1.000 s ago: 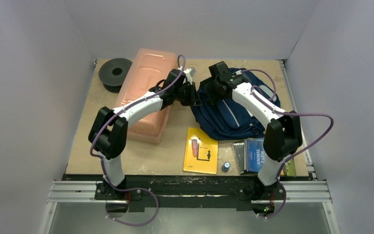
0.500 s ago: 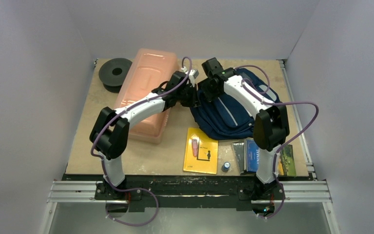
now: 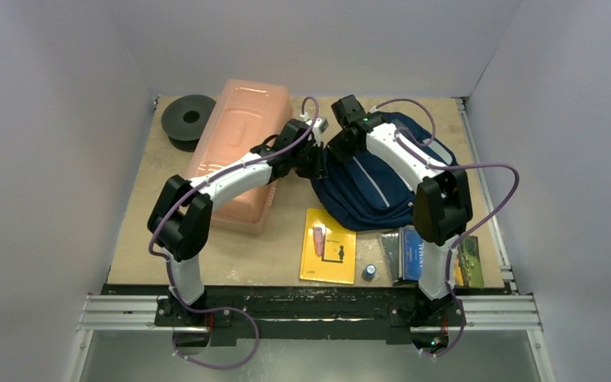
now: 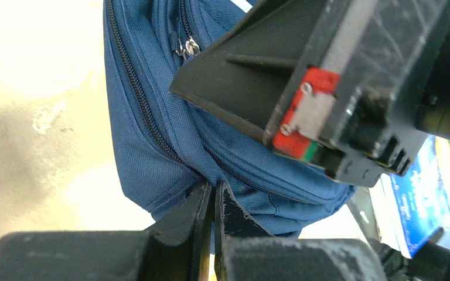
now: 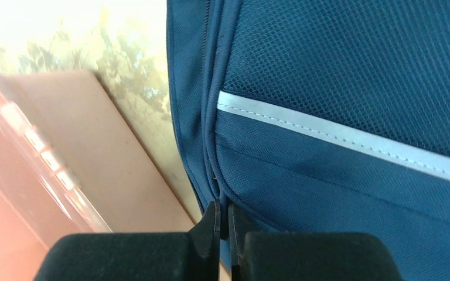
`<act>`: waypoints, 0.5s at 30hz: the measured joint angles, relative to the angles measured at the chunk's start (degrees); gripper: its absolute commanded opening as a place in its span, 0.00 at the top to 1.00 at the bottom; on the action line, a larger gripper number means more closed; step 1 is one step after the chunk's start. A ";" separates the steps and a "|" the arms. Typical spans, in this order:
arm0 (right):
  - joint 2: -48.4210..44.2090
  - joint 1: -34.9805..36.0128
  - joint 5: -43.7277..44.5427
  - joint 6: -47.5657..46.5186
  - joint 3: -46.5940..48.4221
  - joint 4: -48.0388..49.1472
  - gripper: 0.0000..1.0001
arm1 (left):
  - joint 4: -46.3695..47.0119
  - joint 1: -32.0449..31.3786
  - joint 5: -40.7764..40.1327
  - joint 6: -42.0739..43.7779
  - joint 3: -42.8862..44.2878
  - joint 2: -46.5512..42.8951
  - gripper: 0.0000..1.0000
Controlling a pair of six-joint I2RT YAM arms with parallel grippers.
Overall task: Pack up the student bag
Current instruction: Zip the student bag at the center of the board.
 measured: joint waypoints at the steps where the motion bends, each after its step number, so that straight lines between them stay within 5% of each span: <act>1: -0.52 -0.17 -0.70 -1.79 -0.87 0.66 1.00 | -0.11 0.09 0.52 -0.52 0.00 0.00 1.00; 15: -14.71 -1.49 -14.99 -38.18 -27.93 22.71 1.00 | -0.70 4.13 5.53 -9.94 0.94 3.06 1.00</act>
